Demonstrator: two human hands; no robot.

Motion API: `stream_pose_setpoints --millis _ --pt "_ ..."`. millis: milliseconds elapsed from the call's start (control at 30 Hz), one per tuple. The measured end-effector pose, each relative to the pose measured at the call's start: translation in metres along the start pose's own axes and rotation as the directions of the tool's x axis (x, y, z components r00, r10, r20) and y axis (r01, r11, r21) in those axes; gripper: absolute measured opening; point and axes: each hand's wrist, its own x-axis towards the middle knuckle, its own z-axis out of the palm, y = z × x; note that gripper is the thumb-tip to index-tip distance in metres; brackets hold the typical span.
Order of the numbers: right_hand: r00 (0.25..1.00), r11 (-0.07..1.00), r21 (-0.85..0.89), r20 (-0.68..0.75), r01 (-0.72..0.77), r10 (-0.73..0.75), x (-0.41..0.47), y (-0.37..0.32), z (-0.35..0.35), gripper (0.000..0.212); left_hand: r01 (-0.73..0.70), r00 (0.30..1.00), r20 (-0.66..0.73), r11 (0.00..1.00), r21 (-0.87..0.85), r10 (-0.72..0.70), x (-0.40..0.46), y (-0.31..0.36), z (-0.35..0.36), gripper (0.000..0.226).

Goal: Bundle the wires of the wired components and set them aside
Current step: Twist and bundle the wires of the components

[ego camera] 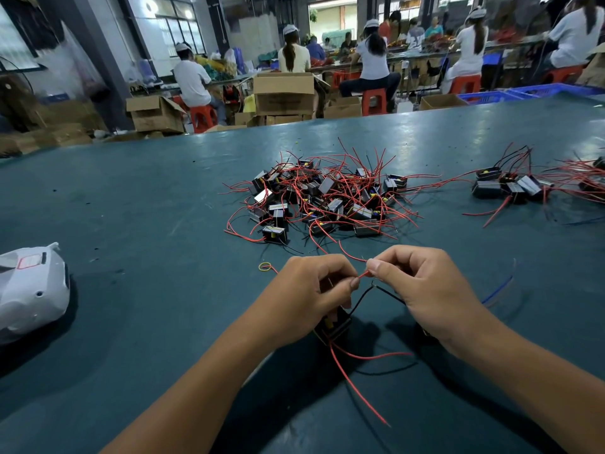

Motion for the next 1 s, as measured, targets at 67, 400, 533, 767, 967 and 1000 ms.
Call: stream_pose_setpoints --millis 67,400,533,767,967,1000 --pt "1.0 0.999 0.031 0.002 -0.027 0.027 0.001 0.0 -0.002 0.019 -0.01 1.0 -0.007 1.0 0.022 0.01 -0.001 -0.001 0.0 0.015" --pt "0.996 0.999 -0.036 0.085 0.004 -0.001 -0.001 -0.004 -0.009 0.016 -0.036 0.999 -0.013 0.998 0.043 0.037 -0.001 0.0 0.002 0.005" --pt "0.996 0.997 -0.08 0.09 0.016 -0.009 -0.001 -0.004 -0.011 0.014 -0.057 0.998 -0.035 0.997 0.047 0.058 -0.001 0.002 0.004 0.003" --pt "0.985 0.986 -0.16 0.171 0.053 -0.025 0.001 -0.008 -0.014 0.015 -0.073 0.997 -0.012 0.987 0.144 0.075 -0.001 0.002 -0.003 0.008" --pt "0.97 0.971 -0.22 0.24 0.09 -0.035 0.002 -0.007 -0.016 0.018 -0.091 0.996 0.005 0.983 0.158 0.091 -0.001 0.003 -0.007 0.008" --pt "0.968 0.965 -0.238 0.246 0.107 -0.046 0.002 -0.007 -0.017 0.017 -0.091 0.996 0.007 0.985 0.149 0.091 -0.002 0.003 -0.008 0.008"
